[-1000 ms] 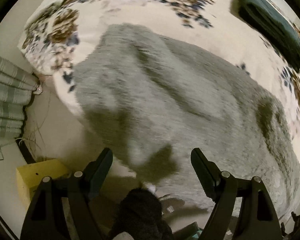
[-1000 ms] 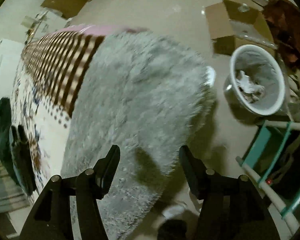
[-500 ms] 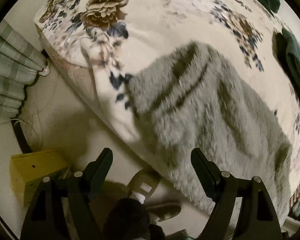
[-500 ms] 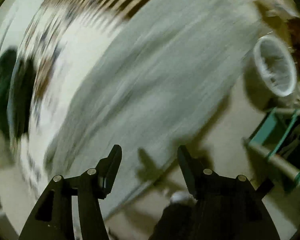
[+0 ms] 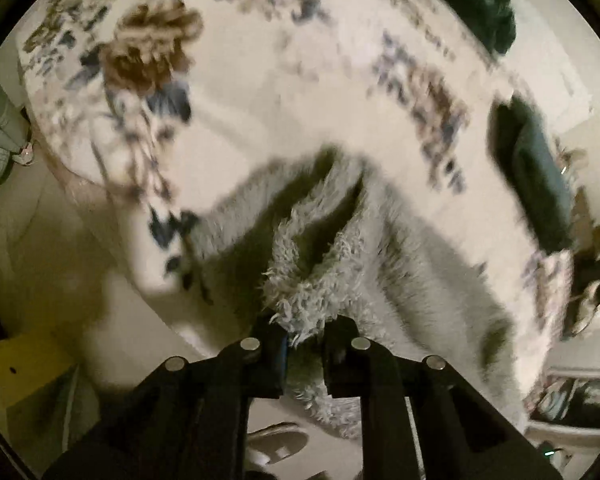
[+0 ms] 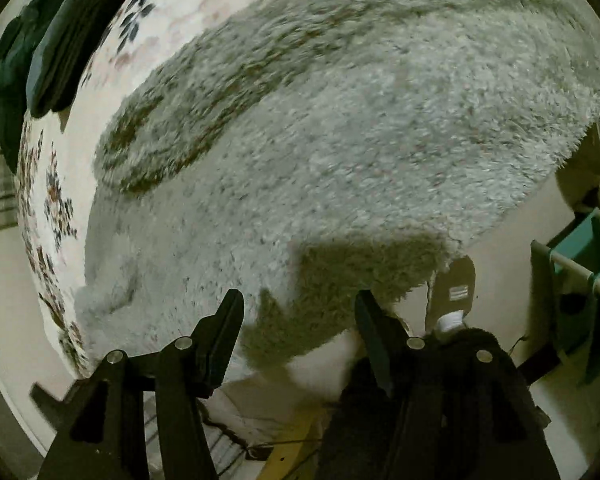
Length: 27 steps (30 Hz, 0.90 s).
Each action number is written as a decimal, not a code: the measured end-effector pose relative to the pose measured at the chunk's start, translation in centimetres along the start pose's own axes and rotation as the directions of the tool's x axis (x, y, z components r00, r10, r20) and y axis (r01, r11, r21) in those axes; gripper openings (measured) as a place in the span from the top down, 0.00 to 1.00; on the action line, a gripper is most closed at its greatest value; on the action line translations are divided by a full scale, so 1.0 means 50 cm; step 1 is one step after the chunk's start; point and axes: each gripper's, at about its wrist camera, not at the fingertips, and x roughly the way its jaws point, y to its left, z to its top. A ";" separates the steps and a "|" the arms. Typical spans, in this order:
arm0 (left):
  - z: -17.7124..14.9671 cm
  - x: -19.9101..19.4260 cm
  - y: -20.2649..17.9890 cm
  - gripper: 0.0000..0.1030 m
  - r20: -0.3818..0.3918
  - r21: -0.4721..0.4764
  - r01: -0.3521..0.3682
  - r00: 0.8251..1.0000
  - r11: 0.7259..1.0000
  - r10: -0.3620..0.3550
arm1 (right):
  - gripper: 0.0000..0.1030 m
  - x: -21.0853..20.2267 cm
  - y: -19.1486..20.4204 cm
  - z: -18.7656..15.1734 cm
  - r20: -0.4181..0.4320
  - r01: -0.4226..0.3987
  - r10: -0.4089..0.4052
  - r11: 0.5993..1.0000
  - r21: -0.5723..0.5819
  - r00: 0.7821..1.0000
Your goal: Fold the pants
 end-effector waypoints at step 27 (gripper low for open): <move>-0.018 0.109 0.098 0.34 -0.142 -0.011 -0.204 0.969 0.979 0.200 | 0.39 0.063 -0.106 0.012 -0.104 0.106 -0.095 0.989 0.101 0.990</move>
